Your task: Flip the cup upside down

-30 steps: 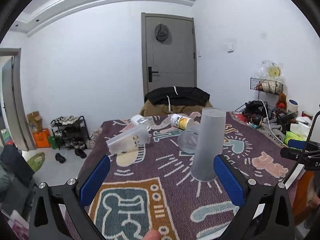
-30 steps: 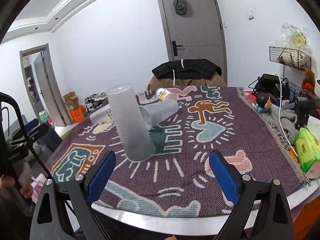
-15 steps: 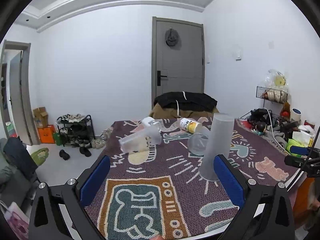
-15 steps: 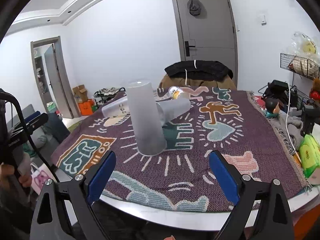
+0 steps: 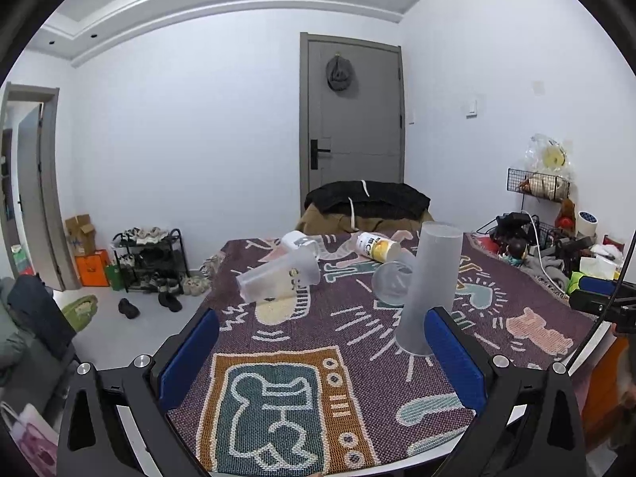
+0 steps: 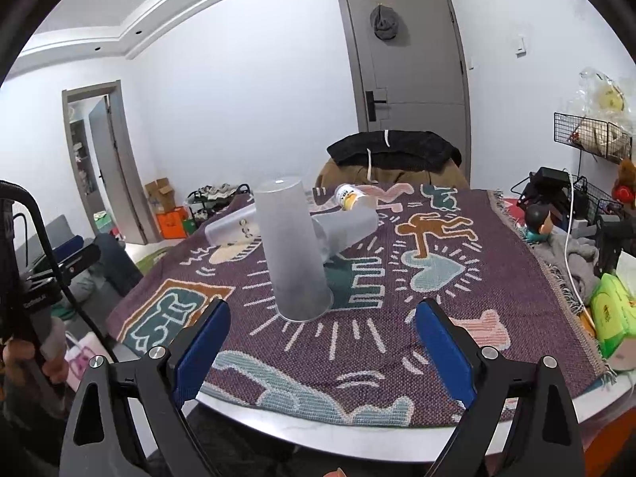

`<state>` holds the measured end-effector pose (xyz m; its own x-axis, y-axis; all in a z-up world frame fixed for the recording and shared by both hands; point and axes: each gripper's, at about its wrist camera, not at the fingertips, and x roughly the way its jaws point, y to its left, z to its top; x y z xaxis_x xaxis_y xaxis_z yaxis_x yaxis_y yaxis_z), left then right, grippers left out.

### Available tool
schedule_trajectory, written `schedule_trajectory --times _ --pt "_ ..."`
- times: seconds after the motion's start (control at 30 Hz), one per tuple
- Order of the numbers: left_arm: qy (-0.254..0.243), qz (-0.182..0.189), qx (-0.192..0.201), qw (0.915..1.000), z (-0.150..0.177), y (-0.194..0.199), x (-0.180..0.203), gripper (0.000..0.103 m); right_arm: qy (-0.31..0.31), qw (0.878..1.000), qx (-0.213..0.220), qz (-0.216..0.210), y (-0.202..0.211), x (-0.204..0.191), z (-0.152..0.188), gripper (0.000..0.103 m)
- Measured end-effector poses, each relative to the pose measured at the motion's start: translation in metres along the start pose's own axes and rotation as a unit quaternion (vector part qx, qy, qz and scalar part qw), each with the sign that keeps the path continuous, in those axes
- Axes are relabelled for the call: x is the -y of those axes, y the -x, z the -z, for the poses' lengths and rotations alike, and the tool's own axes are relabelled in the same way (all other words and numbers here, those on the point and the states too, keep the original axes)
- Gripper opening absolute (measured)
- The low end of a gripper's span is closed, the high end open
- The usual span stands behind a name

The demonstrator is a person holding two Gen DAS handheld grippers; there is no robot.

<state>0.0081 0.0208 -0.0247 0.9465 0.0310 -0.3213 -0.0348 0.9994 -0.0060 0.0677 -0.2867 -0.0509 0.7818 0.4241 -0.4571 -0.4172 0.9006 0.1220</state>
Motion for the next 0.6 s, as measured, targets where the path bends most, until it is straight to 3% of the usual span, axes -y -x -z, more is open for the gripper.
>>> schedule_trajectory --times 0.6 --pt "0.014 0.000 -0.002 0.9999 -0.001 0.004 -0.013 0.103 0.004 1.000 0.001 0.011 0.003 -0.001 0.000 0.095"
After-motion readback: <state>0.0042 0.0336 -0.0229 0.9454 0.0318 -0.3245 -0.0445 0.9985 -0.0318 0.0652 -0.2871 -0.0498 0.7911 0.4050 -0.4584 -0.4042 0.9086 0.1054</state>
